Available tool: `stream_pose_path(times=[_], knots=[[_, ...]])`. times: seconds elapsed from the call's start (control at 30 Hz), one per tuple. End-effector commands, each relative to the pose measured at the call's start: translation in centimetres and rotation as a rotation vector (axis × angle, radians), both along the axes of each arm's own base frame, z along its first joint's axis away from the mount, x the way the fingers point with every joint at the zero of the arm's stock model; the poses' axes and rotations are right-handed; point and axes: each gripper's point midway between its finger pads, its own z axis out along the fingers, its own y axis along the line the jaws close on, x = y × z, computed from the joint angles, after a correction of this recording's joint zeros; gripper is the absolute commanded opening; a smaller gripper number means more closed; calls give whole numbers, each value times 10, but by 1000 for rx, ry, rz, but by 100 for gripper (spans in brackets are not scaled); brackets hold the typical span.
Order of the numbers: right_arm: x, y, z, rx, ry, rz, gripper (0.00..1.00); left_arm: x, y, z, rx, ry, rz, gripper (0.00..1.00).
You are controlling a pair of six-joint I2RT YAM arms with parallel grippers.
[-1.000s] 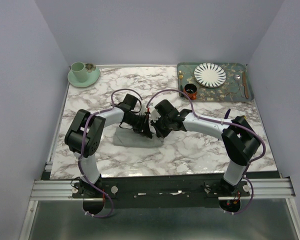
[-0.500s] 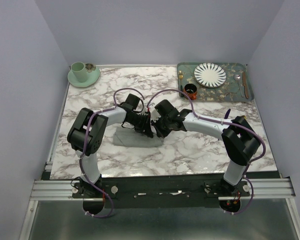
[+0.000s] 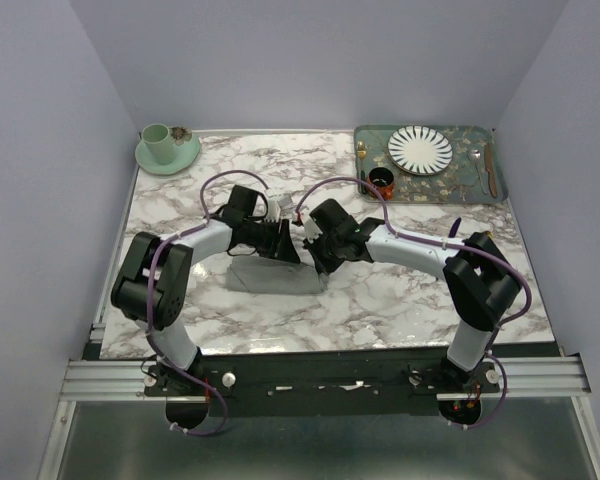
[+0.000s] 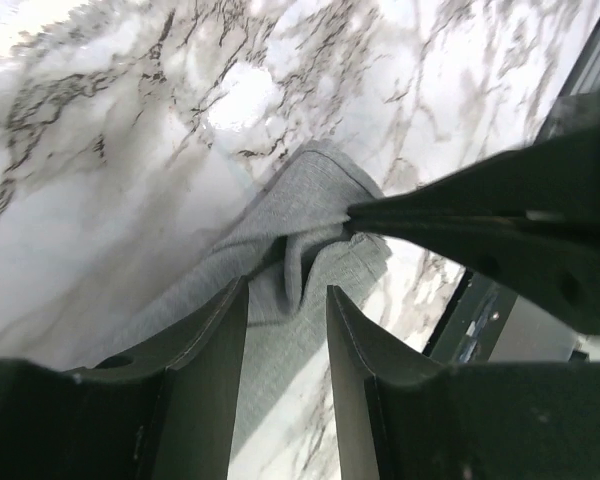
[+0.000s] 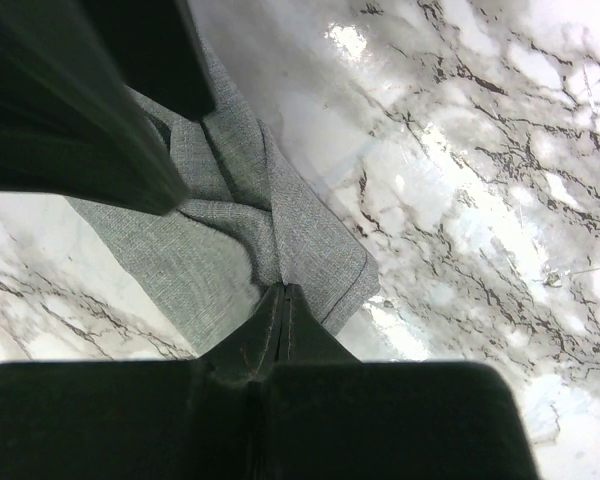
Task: Fold the napkin into a case and place the utensils inside
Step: Stuff the top corner of the smaller-rectangle-folded napkin into the folded napkin.
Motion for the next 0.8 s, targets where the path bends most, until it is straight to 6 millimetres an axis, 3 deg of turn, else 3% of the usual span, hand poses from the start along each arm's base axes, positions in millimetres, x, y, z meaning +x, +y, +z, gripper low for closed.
stream_pose_path(times=[0.0, 0.17, 0.37, 0.6, 0.77], knots=[[8, -1, -1, -12, 8, -62, 1, 3, 6, 41, -124, -44, 101, 46], [8, 0, -3, -10, 24, -82, 1, -14, 2, 48, -232, 42, 147, 38], [7, -2, -7, -24, 36, -98, 1, -21, -5, 32, -276, 166, 166, 17], [9, 0, -5, -18, 41, -123, 0, -32, -26, 25, -348, 258, 155, 9], [11, -3, -5, -25, 31, -138, 1, -27, -34, 20, -386, 297, 199, 4]])
